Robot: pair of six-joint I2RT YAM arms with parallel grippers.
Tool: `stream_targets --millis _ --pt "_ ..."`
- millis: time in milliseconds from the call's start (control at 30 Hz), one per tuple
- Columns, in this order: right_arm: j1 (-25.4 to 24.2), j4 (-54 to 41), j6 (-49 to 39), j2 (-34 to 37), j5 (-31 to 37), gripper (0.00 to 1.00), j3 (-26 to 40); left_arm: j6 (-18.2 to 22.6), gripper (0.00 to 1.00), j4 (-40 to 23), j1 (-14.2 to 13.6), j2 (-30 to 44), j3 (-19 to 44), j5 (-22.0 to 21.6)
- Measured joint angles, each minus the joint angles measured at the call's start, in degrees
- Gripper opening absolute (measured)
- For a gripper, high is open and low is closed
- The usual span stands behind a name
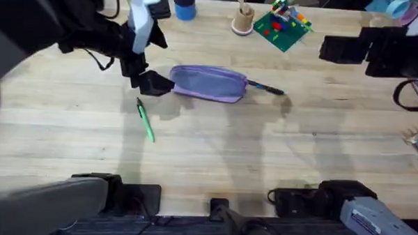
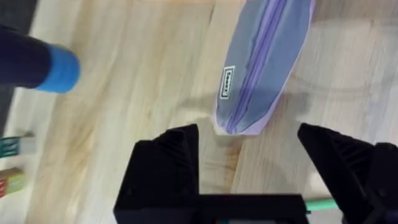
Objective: Unzip the bag, pick up the pens from the table one at a time and place them inside, then zip the bag closed.
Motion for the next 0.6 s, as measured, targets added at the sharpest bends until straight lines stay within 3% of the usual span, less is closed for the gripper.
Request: stream_targets --millis 233,600 --pt "0.0 0.0 0.0 0.0 0.0 0.996 0.0 2.5 0.993 3.9 0.0 6.6 0.0 2.2" --pt "0.0 0.0 0.0 0.0 0.0 0.996 0.0 3.0 0.967 7.5 0.0 15.0 0.0 10.1"
